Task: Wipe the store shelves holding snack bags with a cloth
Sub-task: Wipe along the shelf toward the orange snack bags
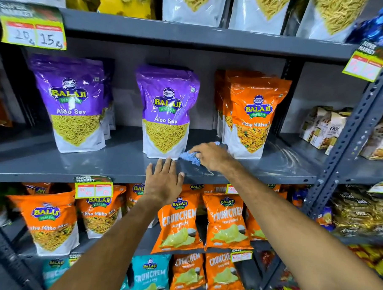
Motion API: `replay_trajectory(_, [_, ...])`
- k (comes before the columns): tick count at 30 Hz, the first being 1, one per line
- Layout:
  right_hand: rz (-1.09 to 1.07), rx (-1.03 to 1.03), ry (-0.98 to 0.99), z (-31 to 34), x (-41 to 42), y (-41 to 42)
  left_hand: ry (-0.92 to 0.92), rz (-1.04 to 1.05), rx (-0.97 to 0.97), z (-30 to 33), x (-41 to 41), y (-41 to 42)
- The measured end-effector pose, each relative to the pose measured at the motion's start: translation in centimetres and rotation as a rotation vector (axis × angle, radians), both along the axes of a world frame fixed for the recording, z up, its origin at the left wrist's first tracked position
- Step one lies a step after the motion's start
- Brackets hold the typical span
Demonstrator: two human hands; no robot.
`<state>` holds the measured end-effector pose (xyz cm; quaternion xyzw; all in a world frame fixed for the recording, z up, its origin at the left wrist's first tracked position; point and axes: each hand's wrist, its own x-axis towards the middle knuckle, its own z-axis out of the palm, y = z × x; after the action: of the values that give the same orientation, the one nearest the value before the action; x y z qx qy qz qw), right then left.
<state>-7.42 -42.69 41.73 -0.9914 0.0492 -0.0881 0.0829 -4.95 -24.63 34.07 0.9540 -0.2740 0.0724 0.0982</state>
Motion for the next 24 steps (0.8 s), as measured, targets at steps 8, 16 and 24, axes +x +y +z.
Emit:
replay_trajectory(8, [0.032,0.078,0.006,-0.7,0.2,-3.6,-0.046,0.011,0.01,-0.5,0.4,-0.3])
replay_trajectory(16, [-0.161,0.005,-0.049,0.5,8.1,-3.6,-0.021,-0.008,0.026,-0.3,0.5,-0.1])
replay_trajectory(24, [-0.224,-0.04,0.146,-0.4,10.3,-4.4,-0.025,-0.003,0.006,-0.6,0.8,-0.3])
